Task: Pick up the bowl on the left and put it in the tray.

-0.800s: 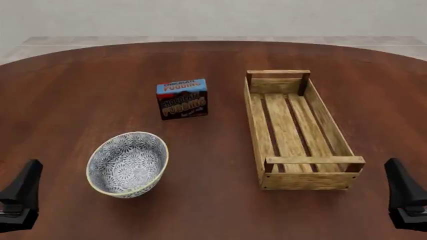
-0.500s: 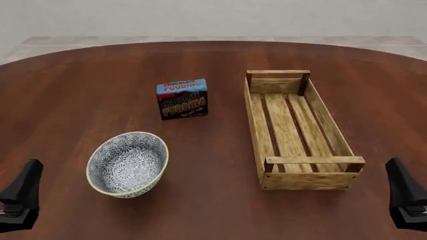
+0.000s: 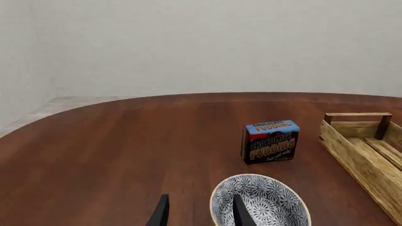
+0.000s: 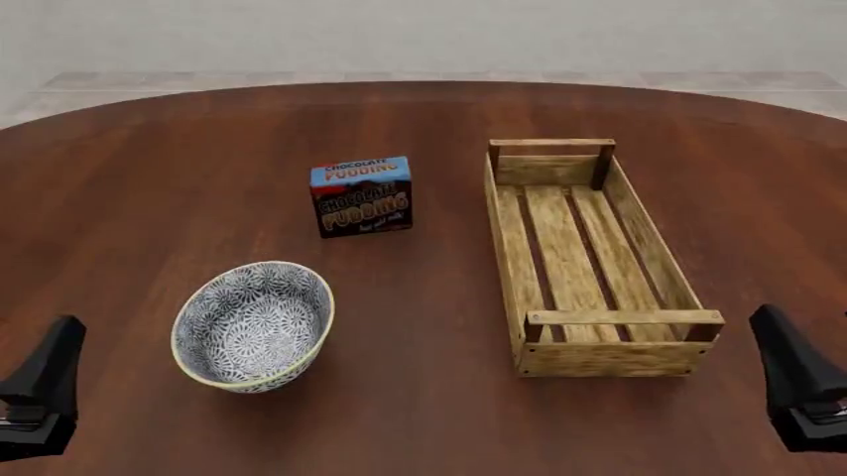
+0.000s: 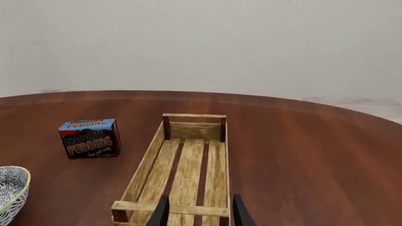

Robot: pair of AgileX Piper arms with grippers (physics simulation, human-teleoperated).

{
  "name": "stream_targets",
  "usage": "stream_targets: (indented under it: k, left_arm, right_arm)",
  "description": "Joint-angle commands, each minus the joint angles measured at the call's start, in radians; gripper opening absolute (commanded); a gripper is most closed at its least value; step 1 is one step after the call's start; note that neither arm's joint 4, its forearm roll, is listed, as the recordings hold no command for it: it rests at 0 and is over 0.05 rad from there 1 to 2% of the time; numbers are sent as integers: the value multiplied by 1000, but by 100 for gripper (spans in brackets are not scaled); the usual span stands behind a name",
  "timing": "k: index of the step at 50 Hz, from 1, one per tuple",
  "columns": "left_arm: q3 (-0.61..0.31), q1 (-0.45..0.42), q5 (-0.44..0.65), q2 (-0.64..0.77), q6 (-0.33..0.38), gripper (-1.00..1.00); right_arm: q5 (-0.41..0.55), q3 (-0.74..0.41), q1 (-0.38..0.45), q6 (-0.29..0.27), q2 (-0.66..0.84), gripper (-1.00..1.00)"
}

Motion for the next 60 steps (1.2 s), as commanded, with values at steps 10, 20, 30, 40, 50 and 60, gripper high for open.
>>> stream_targets:
  k: [10, 20, 30, 40, 50, 60]
  left_arm:
    - [0, 0, 0, 0, 0, 100]
    - [0, 0, 0, 0, 0, 100]
    - [0, 0, 0, 0, 0, 100]
    - [0, 0, 0, 0, 0, 100]
    - [0, 0, 0, 0, 0, 100]
    - [0, 0, 0, 0, 0, 100]
  right_arm:
    - [-60, -83, 162, 32, 172, 100]
    - [-82, -105, 246, 14, 206, 100]
    - [-126, -123, 285, -10, 274, 100]
    - [-138, -141, 329, -20, 291, 100]
    - [-185, -147, 371, -52, 341, 100]
    - [-224, -164, 407, -72, 392, 100]
